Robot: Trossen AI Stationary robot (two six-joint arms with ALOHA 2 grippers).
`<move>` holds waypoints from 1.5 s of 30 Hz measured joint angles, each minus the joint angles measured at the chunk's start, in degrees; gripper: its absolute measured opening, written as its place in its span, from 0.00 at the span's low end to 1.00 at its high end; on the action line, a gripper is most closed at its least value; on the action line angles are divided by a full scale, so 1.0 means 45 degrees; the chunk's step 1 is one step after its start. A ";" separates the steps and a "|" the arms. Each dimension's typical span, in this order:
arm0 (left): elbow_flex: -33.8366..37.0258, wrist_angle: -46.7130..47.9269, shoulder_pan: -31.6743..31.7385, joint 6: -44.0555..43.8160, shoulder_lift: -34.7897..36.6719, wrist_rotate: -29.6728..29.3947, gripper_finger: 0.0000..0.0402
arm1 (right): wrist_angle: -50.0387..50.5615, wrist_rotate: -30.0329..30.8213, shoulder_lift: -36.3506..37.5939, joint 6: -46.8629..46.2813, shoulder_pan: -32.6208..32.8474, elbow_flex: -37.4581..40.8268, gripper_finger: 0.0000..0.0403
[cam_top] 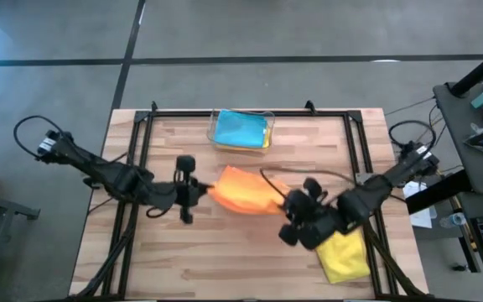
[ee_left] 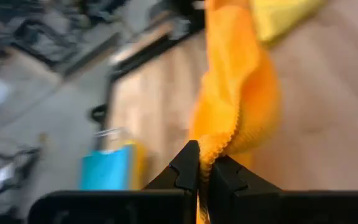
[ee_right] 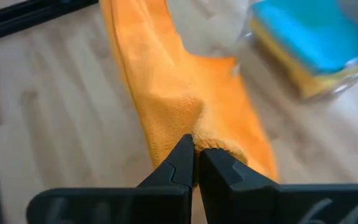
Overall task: Fold microfiber towels
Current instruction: Fold the orange microfiber cloth
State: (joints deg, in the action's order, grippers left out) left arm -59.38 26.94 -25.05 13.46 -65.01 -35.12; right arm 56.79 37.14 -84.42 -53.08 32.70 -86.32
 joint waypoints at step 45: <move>0.1080 -0.2166 -0.2340 -0.4712 -0.4663 0.9681 0.18 | -0.7618 -0.1588 -0.1132 -0.3449 0.3424 0.5537 0.28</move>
State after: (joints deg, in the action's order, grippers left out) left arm -54.52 17.19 -35.58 -7.75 -86.00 8.45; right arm 22.51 30.00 -89.52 -68.60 48.11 -61.41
